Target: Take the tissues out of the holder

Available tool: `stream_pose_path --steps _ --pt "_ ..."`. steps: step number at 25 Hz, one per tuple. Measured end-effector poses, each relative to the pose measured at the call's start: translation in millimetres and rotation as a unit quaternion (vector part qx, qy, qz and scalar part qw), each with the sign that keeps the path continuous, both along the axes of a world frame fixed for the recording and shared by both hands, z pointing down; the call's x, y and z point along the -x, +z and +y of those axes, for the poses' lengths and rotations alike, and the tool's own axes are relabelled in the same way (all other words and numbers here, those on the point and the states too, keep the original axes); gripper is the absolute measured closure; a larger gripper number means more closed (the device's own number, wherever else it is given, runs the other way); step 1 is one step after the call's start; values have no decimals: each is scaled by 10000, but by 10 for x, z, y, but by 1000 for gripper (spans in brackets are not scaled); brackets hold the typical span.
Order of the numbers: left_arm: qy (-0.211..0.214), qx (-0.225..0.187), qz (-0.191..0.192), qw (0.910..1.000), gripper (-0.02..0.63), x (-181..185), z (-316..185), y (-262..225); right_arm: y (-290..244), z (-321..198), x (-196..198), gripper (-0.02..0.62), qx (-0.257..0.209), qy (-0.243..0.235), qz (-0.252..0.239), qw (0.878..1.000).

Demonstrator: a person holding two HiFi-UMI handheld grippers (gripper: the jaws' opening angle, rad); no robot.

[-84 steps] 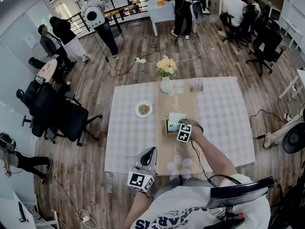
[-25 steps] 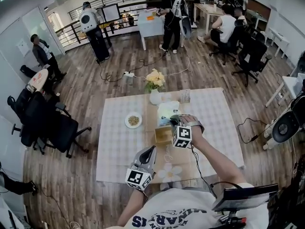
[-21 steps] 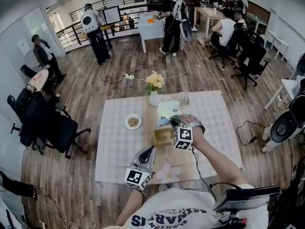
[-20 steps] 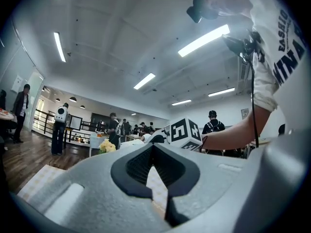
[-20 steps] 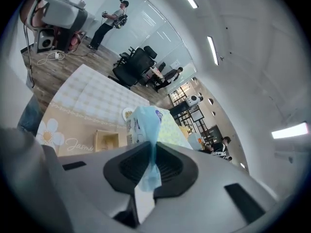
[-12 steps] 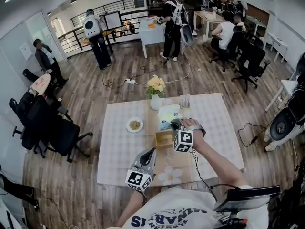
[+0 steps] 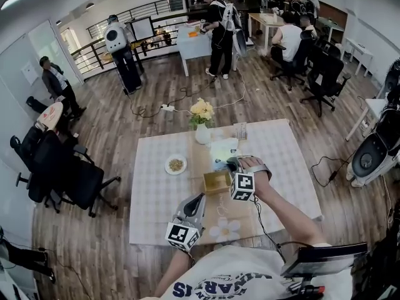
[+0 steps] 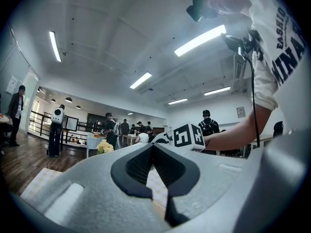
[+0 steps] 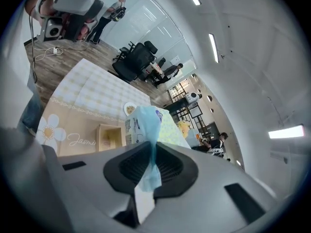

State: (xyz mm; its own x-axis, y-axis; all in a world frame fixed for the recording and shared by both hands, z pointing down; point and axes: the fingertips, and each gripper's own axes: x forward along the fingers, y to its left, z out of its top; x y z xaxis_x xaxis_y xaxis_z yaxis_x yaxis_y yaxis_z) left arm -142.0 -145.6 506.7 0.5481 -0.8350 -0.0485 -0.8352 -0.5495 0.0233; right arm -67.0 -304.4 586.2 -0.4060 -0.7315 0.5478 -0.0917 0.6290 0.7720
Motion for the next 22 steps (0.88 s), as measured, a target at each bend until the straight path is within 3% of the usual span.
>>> stream_pose_path --steps 10,22 --pt "172 90 -18 9998 607 -75 -6 82 650 -130 -769 554 189 581 642 9961" --pt "189 217 -168 9994 607 -44 46 200 1716 -202 -1216 554 453 841 1193 9883"
